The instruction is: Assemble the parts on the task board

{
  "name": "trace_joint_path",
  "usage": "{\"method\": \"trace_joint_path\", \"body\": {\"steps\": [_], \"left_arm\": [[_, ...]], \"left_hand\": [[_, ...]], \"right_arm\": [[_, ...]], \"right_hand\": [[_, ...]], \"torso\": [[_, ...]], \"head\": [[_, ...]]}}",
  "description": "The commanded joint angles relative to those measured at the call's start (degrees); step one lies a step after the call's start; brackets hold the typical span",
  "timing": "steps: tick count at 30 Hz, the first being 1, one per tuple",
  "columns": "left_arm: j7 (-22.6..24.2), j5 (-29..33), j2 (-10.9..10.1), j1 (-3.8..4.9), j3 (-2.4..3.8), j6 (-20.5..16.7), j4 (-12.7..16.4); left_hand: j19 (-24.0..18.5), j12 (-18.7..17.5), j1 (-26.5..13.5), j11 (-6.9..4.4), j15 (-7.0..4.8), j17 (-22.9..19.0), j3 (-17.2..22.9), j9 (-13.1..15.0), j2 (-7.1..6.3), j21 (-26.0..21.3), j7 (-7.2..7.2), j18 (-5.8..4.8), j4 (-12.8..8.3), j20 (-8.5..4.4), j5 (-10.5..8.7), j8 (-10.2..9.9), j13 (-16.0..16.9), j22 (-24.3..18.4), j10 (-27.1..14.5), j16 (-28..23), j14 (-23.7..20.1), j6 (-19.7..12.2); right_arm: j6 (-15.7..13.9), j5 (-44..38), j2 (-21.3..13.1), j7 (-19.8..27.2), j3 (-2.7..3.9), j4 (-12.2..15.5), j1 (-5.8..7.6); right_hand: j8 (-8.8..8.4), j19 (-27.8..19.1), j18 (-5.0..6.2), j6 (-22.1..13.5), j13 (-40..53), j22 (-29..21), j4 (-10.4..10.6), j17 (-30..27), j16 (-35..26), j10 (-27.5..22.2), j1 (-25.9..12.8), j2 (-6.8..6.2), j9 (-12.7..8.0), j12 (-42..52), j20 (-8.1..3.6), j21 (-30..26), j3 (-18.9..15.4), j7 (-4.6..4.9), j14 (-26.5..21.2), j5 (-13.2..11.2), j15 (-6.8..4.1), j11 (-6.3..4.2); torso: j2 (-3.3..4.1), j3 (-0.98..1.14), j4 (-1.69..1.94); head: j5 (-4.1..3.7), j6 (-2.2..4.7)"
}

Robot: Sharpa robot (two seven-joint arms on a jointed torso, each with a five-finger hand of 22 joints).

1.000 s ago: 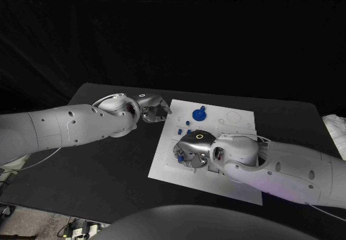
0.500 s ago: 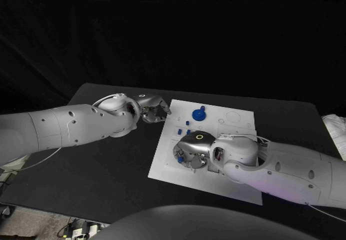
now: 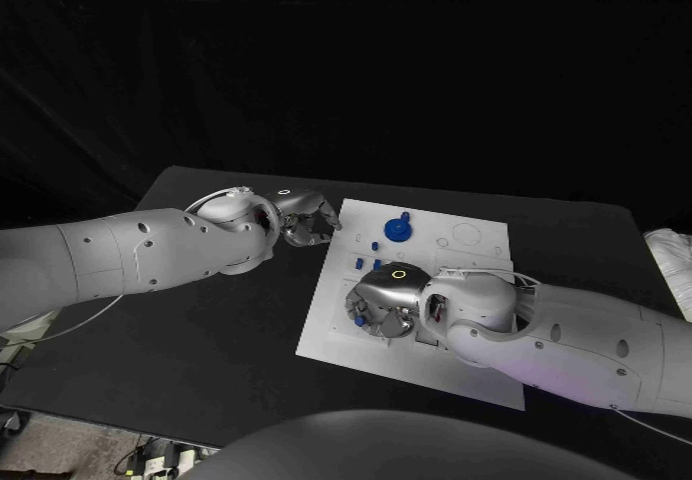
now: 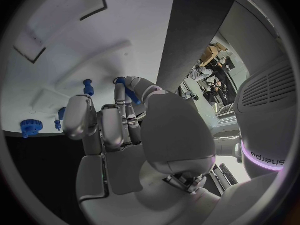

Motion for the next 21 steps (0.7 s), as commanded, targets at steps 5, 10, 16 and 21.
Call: {"method": "trace_joint_path", "body": {"steps": [5,10,16,21], "left_arm": [[-0.4,0.23,0.13,-0.01,0.04,1.24,0.07],[-0.47,0.23,0.11,-0.03,0.04,1.35,0.06],[-0.58,0.23,0.1,-0.05,0.04,1.49,0.08],[-0.68,0.23,0.07,-0.07,0.04,1.58,0.11]], "left_hand": [[-0.34,0.38,0.52,0.03,-0.08,-0.35,0.28,-0.07,0.1,-0.31,0.44,1.21,-0.01,0.11,0.23,0.02,0.03,8.74,0.2,-0.39,-0.59,0.05],[-0.34,0.38,0.52,0.03,-0.08,-0.35,0.28,-0.07,0.1,-0.31,0.44,1.21,-0.01,0.11,0.23,0.02,0.03,8.74,0.2,-0.39,-0.59,0.05],[-0.38,0.38,0.55,0.05,-0.06,-0.53,0.31,-0.08,0.1,-0.39,0.46,1.23,-0.03,0.12,0.24,0.02,0.02,8.72,0.21,-0.5,-0.7,0.06],[-0.38,0.38,0.55,0.05,-0.06,-0.53,0.31,-0.08,0.1,-0.39,0.46,1.23,-0.03,0.12,0.24,0.02,0.02,8.72,0.21,-0.5,-0.7,0.06]], "right_arm": [[2.17,-1.07,-0.1,-1.93,-0.01,0.11,-0.13],[1.96,-1.47,-0.15,-2.56,-0.01,0.15,-0.19],[1.93,-1.6,-0.23,-2.9,-0.01,0.23,-0.24],[1.69,-1.62,-0.3,-2.9,-0.01,0.25,-0.26]], "right_hand": [[-2.32,-1.2,1.0,-2.86,-0.46,7.83,0.15,-1.34,-0.99,-1.53,-1.07,-0.51,-0.95,-1.69,0.12,-1.76,0.5,0.04,-1.13,-2.35,0.39,0.85],[-4.65,-1.85,1.15,-5.06,-0.4,7.57,0.19,-1.92,-1.26,-3.14,-1.5,-0.9,-2.22,-2.44,0.63,-2.81,0.78,-0.23,-1.65,-3.42,1.0,1.58],[-5.36,-2.23,1.26,-5.12,-0.2,7.41,0.25,-2.28,-1.4,-4.15,-1.77,-1.02,-2.75,-2.68,0.97,-3.46,0.78,-0.32,-1.97,-4.32,1.37,2.01],[-5.97,-2.46,1.33,-5.43,0.0,7.33,0.25,-2.58,-1.51,-4.56,-1.83,-1.01,-3.18,-2.64,1.17,-3.83,0.83,-0.35,-2.24,-4.68,1.56,2.19]], "torso": [[0.0,0.01,-0.04],[-0.02,0.0,-0.08],[0.02,0.02,-0.02],[0.05,0.01,-0.05]], "head": [[0.1,0.0],[0.09,0.0],[0.07,0.0],[0.05,0.0]]}}
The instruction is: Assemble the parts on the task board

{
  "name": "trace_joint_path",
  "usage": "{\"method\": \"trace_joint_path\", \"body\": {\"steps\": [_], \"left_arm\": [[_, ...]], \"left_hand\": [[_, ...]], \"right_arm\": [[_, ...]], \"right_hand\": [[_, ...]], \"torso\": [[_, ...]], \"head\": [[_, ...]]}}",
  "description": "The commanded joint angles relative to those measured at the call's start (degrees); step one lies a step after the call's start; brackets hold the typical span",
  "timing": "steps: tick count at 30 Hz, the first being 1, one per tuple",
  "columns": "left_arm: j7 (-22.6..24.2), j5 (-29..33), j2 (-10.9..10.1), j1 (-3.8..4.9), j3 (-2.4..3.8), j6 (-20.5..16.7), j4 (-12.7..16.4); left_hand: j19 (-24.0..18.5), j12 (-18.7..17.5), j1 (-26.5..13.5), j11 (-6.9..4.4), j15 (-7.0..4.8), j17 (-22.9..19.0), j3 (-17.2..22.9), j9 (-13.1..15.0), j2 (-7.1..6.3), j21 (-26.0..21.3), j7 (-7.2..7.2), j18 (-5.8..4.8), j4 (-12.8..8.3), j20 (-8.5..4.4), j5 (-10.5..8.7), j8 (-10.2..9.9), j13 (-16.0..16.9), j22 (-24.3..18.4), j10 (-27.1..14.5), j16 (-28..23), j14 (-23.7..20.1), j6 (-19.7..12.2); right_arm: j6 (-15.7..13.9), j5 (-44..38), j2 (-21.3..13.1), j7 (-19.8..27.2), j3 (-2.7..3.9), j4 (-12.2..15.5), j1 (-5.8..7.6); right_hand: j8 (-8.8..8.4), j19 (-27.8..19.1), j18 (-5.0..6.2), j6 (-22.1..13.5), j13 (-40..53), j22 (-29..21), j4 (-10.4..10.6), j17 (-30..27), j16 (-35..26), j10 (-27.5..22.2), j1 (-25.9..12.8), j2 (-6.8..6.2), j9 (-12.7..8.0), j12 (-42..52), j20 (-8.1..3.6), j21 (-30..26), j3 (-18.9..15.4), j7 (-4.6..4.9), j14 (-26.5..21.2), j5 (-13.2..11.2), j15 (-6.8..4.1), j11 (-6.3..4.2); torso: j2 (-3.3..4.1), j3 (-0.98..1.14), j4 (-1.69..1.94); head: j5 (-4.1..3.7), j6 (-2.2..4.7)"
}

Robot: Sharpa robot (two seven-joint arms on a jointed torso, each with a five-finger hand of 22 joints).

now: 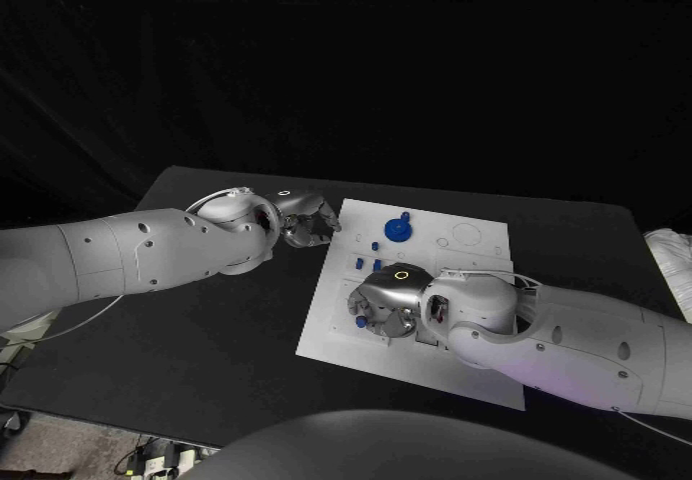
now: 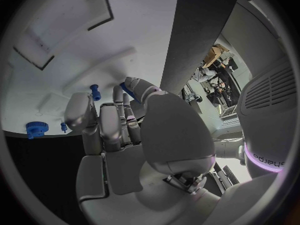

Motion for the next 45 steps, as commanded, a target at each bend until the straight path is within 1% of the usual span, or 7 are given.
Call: {"method": "trace_joint_path", "body": {"steps": [1,8,21,26,29,40,45], "left_arm": [[-0.24,0.2,0.08,-0.01,0.04,0.89,0.13],[-0.33,0.2,0.08,-0.02,0.04,0.99,0.16],[-0.4,0.21,-0.09,-0.02,0.04,1.03,0.27],[-0.42,0.21,-0.11,-0.02,0.04,1.06,0.31],[-0.41,0.21,-0.1,-0.02,0.04,1.06,0.31],[-0.39,0.22,-0.03,-0.03,0.04,1.23,0.29],[-0.36,0.22,0.04,-0.03,0.04,1.3,0.27]], "left_hand": [[-0.29,0.38,0.55,0.05,-0.05,-0.05,0.31,-0.08,0.1,-0.39,0.47,0.33,-0.03,0.03,0.24,0.02,0.02,8.72,0.21,-0.39,-0.31,0.06],[-0.29,0.38,0.55,0.05,-0.05,-0.05,0.31,-0.08,0.1,-0.39,0.47,0.33,-0.03,0.03,0.24,0.02,0.02,8.72,0.21,-0.39,-0.31,0.06],[-0.38,0.36,0.61,0.13,-0.01,-0.27,0.37,-0.1,0.07,-0.54,0.46,0.35,-0.07,0.07,0.25,-0.01,0.01,8.69,0.2,-0.55,-0.48,0.0],[-0.38,0.36,0.61,0.13,-0.01,-0.27,0.37,-0.1,0.07,-0.54,0.46,0.35,-0.07,0.07,0.25,-0.01,0.01,8.69,0.2,-0.55,-0.48,0.0],[-0.38,0.36,0.61,0.13,-0.01,-0.27,0.37,-0.1,0.07,-0.54,0.46,0.35,-0.07,0.07,0.25,-0.01,0.01,8.69,0.2,-0.55,-0.48,0.0],[-0.38,0.36,0.61,0.13,-0.01,-0.27,0.37,-0.1,0.07,-0.54,0.46,0.35,-0.07,0.07,0.25,-0.01,0.01,8.69,0.2,-0.55,-0.48,0.0],[-0.38,0.36,0.61,0.13,-0.01,-0.27,0.37,-0.1,0.07,-0.54,0.46,0.35,-0.07,0.07,0.25,-0.01,0.01,8.69,0.2,-0.55,-0.48,0.0]], "right_arm": [[0.64,-0.93,-0.04,-0.64,0.0,0.11,-0.06],[-0.27,-0.82,-0.2,-0.31,0.0,0.12,-0.07],[-3.69,-0.5,-1.03,1.96,0.01,0.75,-0.07],[-4.91,0.53,-1.15,2.66,0.01,0.95,-0.07],[-5.32,1.07,-1.15,2.68,0.01,0.87,-0.08],[-4.78,2.58,-0.97,2.72,0.01,0.54,-0.11],[-4.69,2.86,-0.93,2.8,0.01,0.5,-0.14]], "right_hand": [[-0.33,-0.38,0.44,-0.26,0.11,7.27,0.13,-0.09,-0.19,-0.36,-0.81,0.05,-0.13,-0.12,0.06,-0.3,0.19,0.04,-0.51,-0.46,0.05,0.06],[-1.42,-0.47,0.52,-0.26,0.75,7.24,0.78,-0.19,-0.12,-1.05,-1.89,-0.2,-1.06,0.23,0.44,-0.64,-0.61,0.03,-0.69,-4.0,0.37,0.3],[-4.48,-0.44,0.61,-3.4,4.38,7.16,4.96,-0.71,-0.06,-6.45,-6.68,-1.44,-3.12,3.2,1.12,-1.7,-8.75,1.11,-1.09,-16.65,0.97,0.91],[-4.67,-0.55,0.64,-3.53,5.95,7.14,8.12,-0.8,0.04,-8.38,-8.44,-1.41,-3.39,4.87,1.3,-2.2,-12.39,1.34,-1.27,-17.77,1.16,1.13],[-4.48,-0.52,0.64,-3.07,6.53,7.18,9.25,-0.72,0.17,-8.99,-8.64,-0.71,-3.43,5.53,1.39,-2.26,-12.96,1.54,-1.29,-15.79,1.27,1.22],[-3.11,-1.25,0.82,-0.08,7.64,6.98,8.65,-1.45,0.23,-10.47,-7.84,1.18,-3.07,6.84,1.65,-3.38,-12.24,1.57,-2.2,2.49,1.5,1.46],[-3.06,-1.28,0.84,0.14,7.61,6.97,8.33,-1.44,0.34,-10.48,-7.93,1.17,-3.01,6.86,1.65,-3.42,-11.51,1.47,-2.24,6.15,1.52,1.47]], "torso": [[0.06,-0.01,0.0],[0.02,-0.02,0.0],[0.03,-0.02,0.04],[0.01,-0.05,-0.01],[-0.03,-0.06,-0.01],[0.0,-0.03,0.01],[-0.01,-0.03,0.04]], "head": [[-0.05,0.0],[0.0,0.0],[0.14,0.0],[0.11,0.0],[0.07,0.0],[-0.06,0.0],[-0.04,0.0]]}}
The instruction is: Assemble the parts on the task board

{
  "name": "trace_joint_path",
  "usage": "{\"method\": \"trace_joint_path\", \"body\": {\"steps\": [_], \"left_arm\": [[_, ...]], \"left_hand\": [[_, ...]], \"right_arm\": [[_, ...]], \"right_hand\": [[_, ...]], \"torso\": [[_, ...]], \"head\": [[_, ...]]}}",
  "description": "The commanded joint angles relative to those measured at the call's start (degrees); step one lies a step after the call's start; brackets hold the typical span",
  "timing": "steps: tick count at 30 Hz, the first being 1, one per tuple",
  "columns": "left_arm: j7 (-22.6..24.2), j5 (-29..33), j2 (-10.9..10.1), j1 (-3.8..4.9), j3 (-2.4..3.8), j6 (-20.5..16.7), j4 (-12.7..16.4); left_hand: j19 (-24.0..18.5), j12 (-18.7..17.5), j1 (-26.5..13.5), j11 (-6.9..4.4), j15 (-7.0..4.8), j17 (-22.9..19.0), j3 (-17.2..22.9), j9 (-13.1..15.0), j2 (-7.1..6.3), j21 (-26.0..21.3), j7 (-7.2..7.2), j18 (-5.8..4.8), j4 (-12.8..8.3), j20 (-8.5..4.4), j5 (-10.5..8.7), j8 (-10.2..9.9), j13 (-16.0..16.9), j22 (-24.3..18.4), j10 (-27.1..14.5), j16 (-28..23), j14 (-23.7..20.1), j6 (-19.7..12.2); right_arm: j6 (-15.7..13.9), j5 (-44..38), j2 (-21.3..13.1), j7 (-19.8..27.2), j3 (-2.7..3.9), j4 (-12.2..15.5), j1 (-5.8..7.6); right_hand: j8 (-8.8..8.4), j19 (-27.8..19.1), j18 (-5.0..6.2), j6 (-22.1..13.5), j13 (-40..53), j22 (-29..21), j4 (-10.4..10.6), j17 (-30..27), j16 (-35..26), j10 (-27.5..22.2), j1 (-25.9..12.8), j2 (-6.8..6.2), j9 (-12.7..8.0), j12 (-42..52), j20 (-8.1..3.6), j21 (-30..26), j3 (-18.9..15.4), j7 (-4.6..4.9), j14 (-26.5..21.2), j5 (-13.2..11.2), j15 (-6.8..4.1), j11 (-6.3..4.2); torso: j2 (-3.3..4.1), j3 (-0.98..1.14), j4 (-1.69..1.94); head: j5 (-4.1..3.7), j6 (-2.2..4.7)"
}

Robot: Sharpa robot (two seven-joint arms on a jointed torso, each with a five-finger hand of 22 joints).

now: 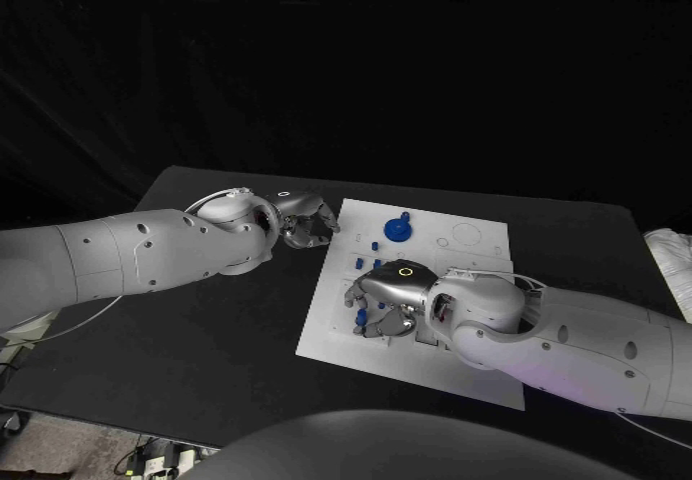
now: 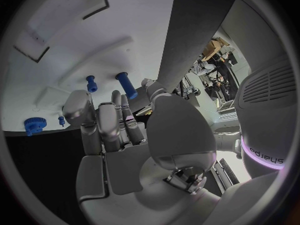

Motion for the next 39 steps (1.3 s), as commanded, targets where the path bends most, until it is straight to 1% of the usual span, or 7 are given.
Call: {"method": "trace_joint_path", "body": {"steps": [1,14,22,27,30,35,39], "left_arm": [[0.03,0.2,0.15,0.0,0.04,0.82,0.11],[0.06,0.21,0.24,-0.03,0.04,0.91,0.02],[0.44,0.22,0.33,-0.09,0.04,0.26,0.0],[1.21,0.35,0.37,-0.12,0.04,-1.2,0.12],[1.57,0.42,0.27,-0.13,0.04,-1.84,0.26],[2.01,0.57,0.01,-0.16,0.04,-2.73,0.61],[2.42,0.72,-0.37,-0.2,0.04,-3.64,1.09]], "left_hand": [[-0.38,0.35,0.61,0.14,-0.01,-0.05,0.38,-0.06,0.07,-0.11,0.46,0.35,-0.07,0.08,0.26,-0.01,0.01,8.69,0.2,-0.1,-0.49,0.0],[-0.39,0.33,0.65,0.2,0.04,-0.06,0.43,-0.09,0.04,-0.09,0.42,0.34,-0.1,0.12,0.27,-0.06,0.0,8.7,0.19,-0.12,-0.55,-0.09],[-0.39,0.32,0.66,0.23,0.07,-0.02,0.48,-0.11,0.05,-0.04,0.41,0.33,-0.1,0.14,0.29,-0.08,-0.01,8.72,0.18,-0.09,-0.55,-0.14],[-0.36,0.31,0.65,0.24,0.07,0.09,0.48,-0.11,0.04,0.05,0.42,0.31,-0.1,0.15,0.29,-0.08,-0.01,8.74,0.17,-0.03,-0.51,-0.14],[-0.35,0.31,0.65,0.24,0.07,0.09,0.48,-0.11,0.04,0.06,0.42,0.31,-0.1,0.15,0.29,-0.08,-0.01,8.74,0.17,-0.02,-0.51,-0.14],[-0.32,0.28,0.6,0.23,0.08,0.29,0.45,-0.11,-0.03,0.15,0.49,0.3,-0.06,0.17,0.29,-0.07,-0.03,8.77,0.12,0.11,-0.42,-0.13],[-0.31,0.26,0.57,0.23,0.09,0.28,0.44,-0.11,-0.05,0.19,0.52,0.29,-0.04,0.18,0.3,-0.06,-0.03,8.78,0.1,0.11,-0.42,-0.12]], "right_arm": [[0.06,0.6,0.03,0.66,0.0,-0.02,-0.07],[0.58,1.12,0.0,0.63,0.0,-0.3,-0.15],[-2.11,0.97,-0.4,1.64,0.0,-0.31,-0.16],[-6.91,1.56,-2.25,3.87,0.05,0.65,0.12],[-9.89,2.83,-3.72,5.51,0.13,1.8,0.86],[-15.06,8.52,-8.47,9.16,0.39,5.29,3.77],[-16.03,15.52,-13.66,12.02,0.47,7.74,7.06]], "right_hand": [[0.35,-0.24,0.84,0.43,0.02,7.01,-0.09,-0.04,0.36,-0.34,-0.15,0.39,0.08,0.33,0.21,-0.26,0.66,-0.06,-0.4,1.69,0.08,-0.07],[0.3,-0.23,0.84,0.65,-0.27,7.02,-0.51,-0.08,0.5,-0.16,-0.53,0.2,0.06,0.08,0.2,-0.21,2.42,-0.09,-0.44,5.6,0.09,-0.06],[-0.76,-0.7,0.89,-1.21,-0.59,6.85,-0.76,-0.75,0.4,-2.55,-1.5,-0.43,-0.22,-0.88,0.52,-0.79,1.41,0.16,-0.92,-12.09,0.56,0.51],[-2.82,-1.15,0.96,-5.01,-2.44,6.73,4.3,-1.21,0.5,-7.52,-0.87,-2.94,-1.71,-3.46,1.47,-1.33,-2.52,-0.08,-1.47,-20.86,1.78,1.86],[-3.51,-1.2,0.95,-6.47,-3.54,6.78,9.78,-1.17,0.72,-8.78,1.51,-5.65,-2.63,-4.33,1.93,-1.18,-5.58,-0.61,-1.58,-22.81,2.04,2.33],[-3.29,-0.89,0.88,-6.15,-4.21,6.97,10.04,-0.73,1.07,-8.76,0.41,-6.88,-3.06,-4.51,1.92,-0.44,-7.82,-1.01,-1.36,-23.13,1.95,2.25],[-3.02,-0.89,0.82,-5.62,-4.59,7.05,9.5,-0.77,1.24,-5.88,-0.01,-1.65,-3.54,-3.23,1.98,-0.12,-4.79,-0.95,-1.54,-17.9,1.97,2.02]], "torso": [[-0.01,0.01,0.02],[-0.02,0.03,0.01],[-0.06,0.0,0.07],[-0.15,-0.01,0.2],[-0.2,-0.01,0.04],[-0.13,0.0,0.12],[-0.29,-0.17,-0.08]], "head": [[0.03,0.0],[0.04,0.0],[-0.02,0.0],[0.07,0.0],[-0.01,0.0],[-0.48,0.0],[-0.91,0.0]]}}
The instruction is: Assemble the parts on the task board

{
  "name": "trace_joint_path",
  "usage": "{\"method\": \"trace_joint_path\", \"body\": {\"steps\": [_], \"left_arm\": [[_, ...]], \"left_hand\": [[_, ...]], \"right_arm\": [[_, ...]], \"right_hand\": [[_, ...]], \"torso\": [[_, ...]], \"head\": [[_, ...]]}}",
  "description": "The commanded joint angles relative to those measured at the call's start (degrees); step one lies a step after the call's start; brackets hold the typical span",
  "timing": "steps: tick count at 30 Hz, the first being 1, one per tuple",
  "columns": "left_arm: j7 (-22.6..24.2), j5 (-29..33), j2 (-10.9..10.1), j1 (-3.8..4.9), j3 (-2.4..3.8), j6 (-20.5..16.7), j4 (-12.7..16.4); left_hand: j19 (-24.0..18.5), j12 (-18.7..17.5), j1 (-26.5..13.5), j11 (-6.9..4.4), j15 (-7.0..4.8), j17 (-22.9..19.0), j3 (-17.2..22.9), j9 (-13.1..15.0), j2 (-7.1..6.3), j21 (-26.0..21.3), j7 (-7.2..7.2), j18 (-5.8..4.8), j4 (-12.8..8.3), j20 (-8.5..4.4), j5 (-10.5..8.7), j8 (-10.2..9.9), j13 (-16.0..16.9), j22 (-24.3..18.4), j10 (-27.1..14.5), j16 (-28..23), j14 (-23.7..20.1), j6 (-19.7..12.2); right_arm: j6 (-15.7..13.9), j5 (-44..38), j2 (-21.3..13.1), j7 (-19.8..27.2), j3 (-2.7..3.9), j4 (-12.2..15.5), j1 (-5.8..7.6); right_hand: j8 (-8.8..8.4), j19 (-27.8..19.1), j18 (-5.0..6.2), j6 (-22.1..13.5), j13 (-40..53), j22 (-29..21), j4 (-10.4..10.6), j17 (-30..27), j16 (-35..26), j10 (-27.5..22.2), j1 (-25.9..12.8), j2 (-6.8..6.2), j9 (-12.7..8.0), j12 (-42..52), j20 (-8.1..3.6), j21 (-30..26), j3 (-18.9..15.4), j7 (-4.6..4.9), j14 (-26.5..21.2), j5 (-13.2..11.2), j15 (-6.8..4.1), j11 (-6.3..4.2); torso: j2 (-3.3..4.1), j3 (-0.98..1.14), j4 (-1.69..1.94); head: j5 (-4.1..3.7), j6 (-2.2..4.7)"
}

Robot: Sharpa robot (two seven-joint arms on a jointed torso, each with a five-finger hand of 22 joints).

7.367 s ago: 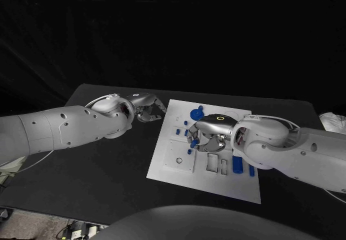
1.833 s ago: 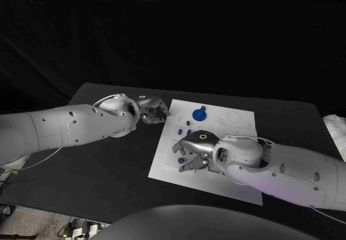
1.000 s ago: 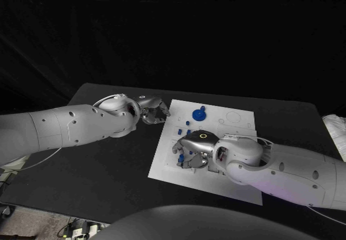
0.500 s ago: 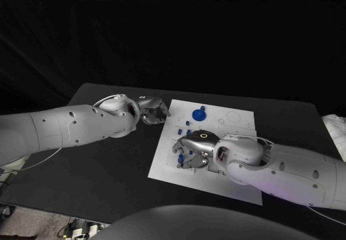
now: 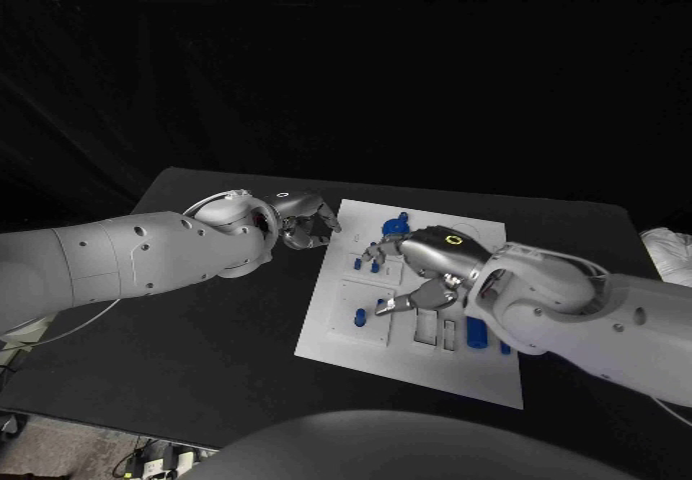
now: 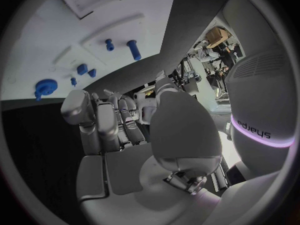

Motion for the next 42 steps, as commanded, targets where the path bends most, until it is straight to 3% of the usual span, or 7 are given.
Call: {"method": "trace_joint_path", "body": {"steps": [1,6,13,17,22,32,42], "left_arm": [[1.42,0.55,-0.24,-0.03,0.04,-2.24,0.57],[1.61,0.67,-0.72,-0.05,0.03,-3.21,1.51],[2.34,0.74,-1.21,-0.08,0.03,-4.21,2.47],[2.55,0.79,-1.4,-0.17,0.03,-4.34,2.86],[2.68,0.86,-1.57,-0.44,0.03,-4.23,3.08],[2.93,0.98,-1.26,-0.96,0.03,-4.16,2.94],[3.25,1.29,-0.94,-1.05,0.04,-4.24,2.86]], "left_hand": [[-0.31,0.27,0.57,0.23,-0.12,0.04,0.29,-0.06,-0.05,0.19,0.31,0.29,0.11,0.18,0.3,-0.06,-0.03,8.78,0.1,0.11,-0.22,0.1],[-0.29,0.26,0.57,0.22,-0.12,0.15,0.29,-0.06,-0.06,0.25,0.33,0.28,0.11,0.18,0.31,-0.04,-0.03,8.8,0.1,0.19,-0.17,0.12],[-0.21,0.26,0.79,0.0,-0.2,0.45,0.5,0.0,-0.09,0.46,0.69,0.27,0.02,0.19,0.47,0.14,-0.03,8.86,0.16,0.48,0.06,0.47],[-0.21,0.26,0.79,0.0,-0.2,0.45,0.51,0.01,-0.09,0.46,0.7,0.27,0.02,0.19,0.48,0.14,-0.03,8.86,0.16,0.49,0.06,0.48],[-0.19,0.28,0.85,-0.01,-0.22,0.53,0.58,0.02,-0.08,0.49,0.79,0.27,-0.01,0.18,0.55,0.16,-0.02,8.87,0.2,0.57,0.12,0.55],[-0.14,0.36,0.97,0.06,-0.24,0.62,0.74,0.02,-0.07,0.6,0.9,0.25,-0.06,0.17,0.76,0.16,0.01,8.9,0.38,0.69,0.22,0.58],[-0.14,0.42,1.01,0.12,-0.23,0.6,0.8,0.01,-0.07,0.61,0.93,0.25,-0.07,0.17,0.86,0.15,0.03,8.91,0.52,0.71,0.23,0.59]], "right_arm": [[-4.06,10.19,-3.43,5.66,0.06,1.6,1.98],[0.24,13.45,-9.81,4.15,-0.19,2.98,3.95],[2.85,10.98,-15.17,0.43,-0.7,3.46,3.56],[3.15,8.85,-17.13,-2.09,-0.89,3.8,3.01],[8.34,7.68,-17.3,-9.67,-1.0,3.75,2.68],[22.64,8.49,-12.67,-26.58,-0.96,0.42,2.9],[37.62,16.57,-6.63,-36.26,-0.84,-4.01,3.73]], "right_hand": [[0.31,-0.87,1.04,0.37,-0.24,6.76,-1.23,-1.53,-0.46,2.47,2.08,4.16,-0.42,1.12,0.01,-1.29,2.83,0.09,-1.13,7.21,0.27,-0.21],[0.9,-6.4,2.51,1.49,-0.2,4.91,-8.05,-9.41,-4.32,11.93,11.81,6.18,-1.09,5.09,-1.1,-8.34,8.53,0.67,-7.59,20.52,-1.43,-2.41],[2.5,-8.33,2.95,5.14,3.29,4.01,-8.42,-9.59,-5.28,24.1,11.21,4.96,-1.52,12.92,-3.6,-12.02,9.31,0.24,-7.28,10.5,-4.09,-5.9],[4.26,-0.95,0.91,8.96,34.08,7.03,-6.84,26.19,8.96,45.22,8.05,4.97,-0.97,39.03,-4.55,-1.93,7.33,-0.44,13.85,7.11,-4.97,-6.77],[9.17,9.15,-1.96,18.06,57.29,10.83,-1.51,29.73,9.96,60.42,-2.25,6.92,2.51,53.58,-5.3,13.88,3.52,-2.81,15.87,9.85,-5.82,-7.61],[10.31,13.49,-3.43,28.84,57.29,12.68,-0.26,29.73,9.96,60.42,-19.97,9.91,3.32,53.58,-8.86,21.14,-0.87,-6.06,15.87,-0.55,-9.28,-10.81],[7.96,13.26,-3.33,30.31,57.29,12.52,-0.85,29.73,9.96,60.42,-20.16,10.14,1.31,53.58,-9.22,20.87,-0.53,-6.06,15.87,2.35,-9.48,-11.05]], "torso": [[-0.28,-0.23,-0.18],[-0.68,-0.79,-0.53],[-0.87,-1.05,-1.44],[-1.12,-1.19,-1.65],[-1.4,-1.23,-1.99],[-1.54,-1.07,-1.37],[-1.63,-0.96,-0.85]], "head": [[-0.65,0.0],[-1.93,0.0],[-3.56,0.0],[-4.15,0.0],[-4.27,0.0],[-5.19,0.0],[-5.96,0.0]]}}
